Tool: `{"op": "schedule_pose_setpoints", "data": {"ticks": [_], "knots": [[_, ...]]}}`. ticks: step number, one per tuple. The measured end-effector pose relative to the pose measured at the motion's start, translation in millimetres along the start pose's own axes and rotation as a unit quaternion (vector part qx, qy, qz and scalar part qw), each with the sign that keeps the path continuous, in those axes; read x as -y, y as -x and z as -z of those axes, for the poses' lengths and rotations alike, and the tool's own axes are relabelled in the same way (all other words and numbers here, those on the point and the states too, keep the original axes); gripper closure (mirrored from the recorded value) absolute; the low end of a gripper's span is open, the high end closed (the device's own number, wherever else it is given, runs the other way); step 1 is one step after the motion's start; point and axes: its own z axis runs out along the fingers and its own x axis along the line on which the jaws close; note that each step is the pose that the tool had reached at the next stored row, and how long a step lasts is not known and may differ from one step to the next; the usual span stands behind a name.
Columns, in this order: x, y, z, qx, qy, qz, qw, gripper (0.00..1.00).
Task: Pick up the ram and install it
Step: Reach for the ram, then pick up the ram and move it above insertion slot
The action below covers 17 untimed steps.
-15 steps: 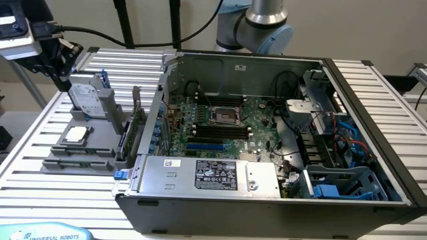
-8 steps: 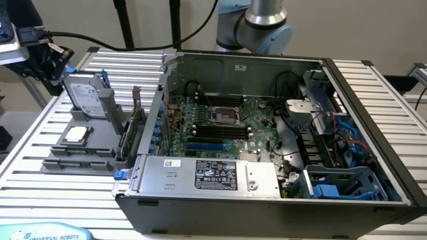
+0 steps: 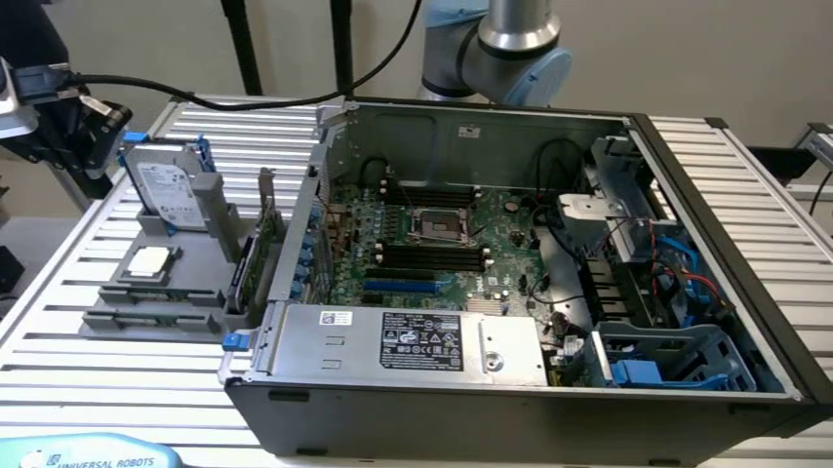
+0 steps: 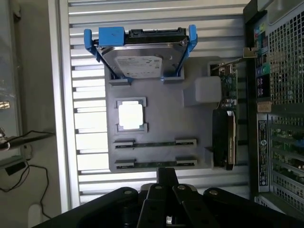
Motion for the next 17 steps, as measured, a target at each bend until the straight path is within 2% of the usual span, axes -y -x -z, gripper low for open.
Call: {"op": "schedule_pose_setpoints", "data": {"ticks": [3, 17], "knots": [[3.1, -0.6, -0.3, -0.0001, -0.0006, 0.001, 1.0, 0.89], [3.3, -0.8, -0.4, -0.0001, -0.0007, 0.001, 1.0, 0.89]]}}
